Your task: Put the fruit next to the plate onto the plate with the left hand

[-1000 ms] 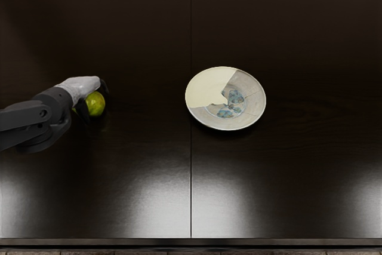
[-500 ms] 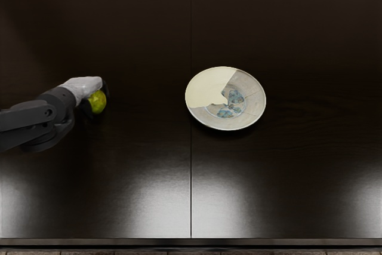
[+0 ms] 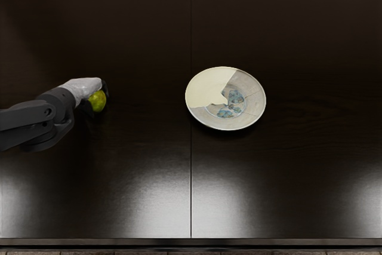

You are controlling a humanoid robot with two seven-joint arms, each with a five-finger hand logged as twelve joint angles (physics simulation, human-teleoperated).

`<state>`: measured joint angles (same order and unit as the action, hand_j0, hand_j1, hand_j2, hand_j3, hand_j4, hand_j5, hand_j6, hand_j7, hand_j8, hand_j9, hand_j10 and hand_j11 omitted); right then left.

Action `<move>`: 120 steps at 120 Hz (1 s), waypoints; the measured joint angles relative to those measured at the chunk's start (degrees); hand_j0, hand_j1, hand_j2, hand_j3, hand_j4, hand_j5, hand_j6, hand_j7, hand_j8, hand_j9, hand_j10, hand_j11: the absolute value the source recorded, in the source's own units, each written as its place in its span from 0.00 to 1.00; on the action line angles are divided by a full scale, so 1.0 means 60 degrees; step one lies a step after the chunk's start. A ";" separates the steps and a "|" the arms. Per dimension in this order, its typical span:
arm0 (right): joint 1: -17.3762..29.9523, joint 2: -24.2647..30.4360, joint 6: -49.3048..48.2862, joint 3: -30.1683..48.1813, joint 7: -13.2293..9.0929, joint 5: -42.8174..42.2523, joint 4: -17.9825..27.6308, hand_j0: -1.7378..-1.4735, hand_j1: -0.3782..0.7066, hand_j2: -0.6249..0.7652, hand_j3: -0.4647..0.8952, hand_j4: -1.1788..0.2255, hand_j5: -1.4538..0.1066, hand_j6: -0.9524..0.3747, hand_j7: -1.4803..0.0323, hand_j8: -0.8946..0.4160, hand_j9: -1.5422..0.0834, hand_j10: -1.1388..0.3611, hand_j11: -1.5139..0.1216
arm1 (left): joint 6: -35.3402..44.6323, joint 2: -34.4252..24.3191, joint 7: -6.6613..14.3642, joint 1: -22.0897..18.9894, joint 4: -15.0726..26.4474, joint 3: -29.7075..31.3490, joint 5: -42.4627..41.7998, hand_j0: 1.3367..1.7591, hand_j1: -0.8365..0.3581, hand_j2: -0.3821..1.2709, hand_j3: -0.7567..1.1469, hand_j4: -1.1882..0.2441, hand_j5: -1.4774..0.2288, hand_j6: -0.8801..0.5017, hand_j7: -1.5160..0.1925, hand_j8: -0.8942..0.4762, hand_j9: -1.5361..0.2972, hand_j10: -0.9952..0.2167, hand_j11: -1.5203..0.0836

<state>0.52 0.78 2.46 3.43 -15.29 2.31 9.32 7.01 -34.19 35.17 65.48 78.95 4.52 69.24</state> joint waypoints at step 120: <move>0.0049 0.0017 0.0000 0.0000 0.0000 0.0000 0.0000 0.30 0.06 0.45 0.34 0.82 0.91 0.70 0.95 0.66 0.93 0.74 0.90 | -0.0153 -0.0161 -0.0016 0.0991 0.1438 -0.1761 -0.0580 0.73 0.51 0.30 0.40 0.49 0.35 0.49 0.40 0.55 0.39 0.58 0.43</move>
<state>0.81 0.88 2.46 3.43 -15.29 2.31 9.32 6.09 -35.15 35.08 71.43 87.58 -6.04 65.76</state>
